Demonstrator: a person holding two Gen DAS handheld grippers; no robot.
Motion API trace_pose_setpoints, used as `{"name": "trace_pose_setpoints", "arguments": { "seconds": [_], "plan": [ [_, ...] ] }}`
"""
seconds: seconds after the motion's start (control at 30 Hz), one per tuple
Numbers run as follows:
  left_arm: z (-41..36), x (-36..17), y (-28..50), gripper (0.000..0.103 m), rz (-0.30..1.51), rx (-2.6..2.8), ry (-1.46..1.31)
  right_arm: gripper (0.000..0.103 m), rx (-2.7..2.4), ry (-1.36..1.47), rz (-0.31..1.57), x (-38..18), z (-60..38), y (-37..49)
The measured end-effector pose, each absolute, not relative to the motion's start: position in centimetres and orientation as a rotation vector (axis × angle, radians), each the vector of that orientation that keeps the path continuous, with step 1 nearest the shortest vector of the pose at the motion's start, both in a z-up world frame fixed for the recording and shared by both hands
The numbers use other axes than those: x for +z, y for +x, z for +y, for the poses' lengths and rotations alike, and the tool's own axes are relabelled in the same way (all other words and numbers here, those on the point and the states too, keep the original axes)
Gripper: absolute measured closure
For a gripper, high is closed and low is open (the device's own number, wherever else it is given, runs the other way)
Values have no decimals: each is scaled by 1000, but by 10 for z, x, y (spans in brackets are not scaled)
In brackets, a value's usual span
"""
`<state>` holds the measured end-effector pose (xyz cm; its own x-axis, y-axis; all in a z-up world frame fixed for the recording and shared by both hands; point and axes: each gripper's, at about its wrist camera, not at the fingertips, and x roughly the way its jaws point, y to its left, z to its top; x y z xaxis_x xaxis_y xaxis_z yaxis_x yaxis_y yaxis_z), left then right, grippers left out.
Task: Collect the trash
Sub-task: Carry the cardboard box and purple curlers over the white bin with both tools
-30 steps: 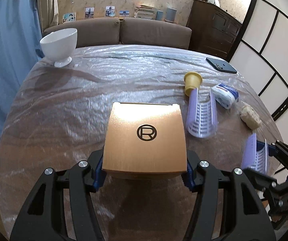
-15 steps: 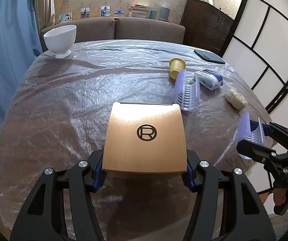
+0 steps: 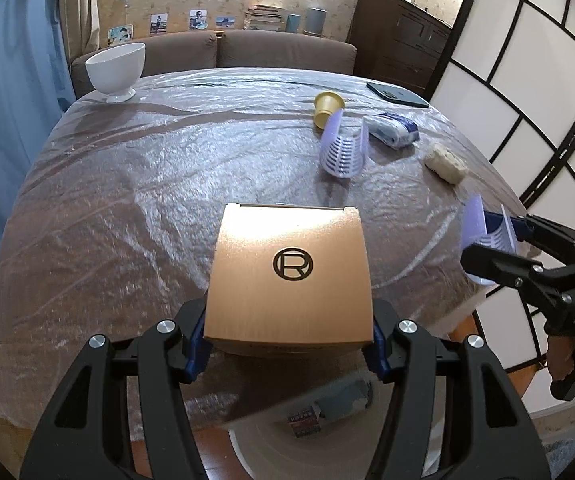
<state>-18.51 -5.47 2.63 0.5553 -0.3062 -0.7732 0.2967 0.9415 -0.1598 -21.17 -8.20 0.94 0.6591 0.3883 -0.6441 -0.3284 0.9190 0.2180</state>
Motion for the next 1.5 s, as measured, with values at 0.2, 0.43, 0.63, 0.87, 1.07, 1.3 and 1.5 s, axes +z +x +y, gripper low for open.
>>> {"name": "trace_pose_setpoints", "arguments": {
  "seconds": [0.2, 0.43, 0.63, 0.87, 1.07, 1.3, 1.5],
  "plan": [
    [-56, 26, -195, 43, 922, -370, -3, 29, 417, 79, 752, 9, -81, -222],
    [-60, 23, -209, 43, 936, -389, 10, 29, 447, 61, 762, 7, -79, -237],
    [-64, 20, -220, 43, 952, -415, 21, 29, 465, 53, 783, 3, -78, -245],
    [-69, 20, -234, 43, 964, -456, 29, 29, 493, 48, 808, -4, -77, -256],
    [-75, 18, -248, 43, 972, -495, 52, 29, 507, 40, 828, -10, -77, -264],
    [-81, 11, -258, 43, 988, -514, 60, 29, 514, 36, 857, -19, -75, -270],
    [-85, 4, -264, 44, 1005, -518, 58, 29, 518, 34, 876, -27, -72, -272]
  ]
}}
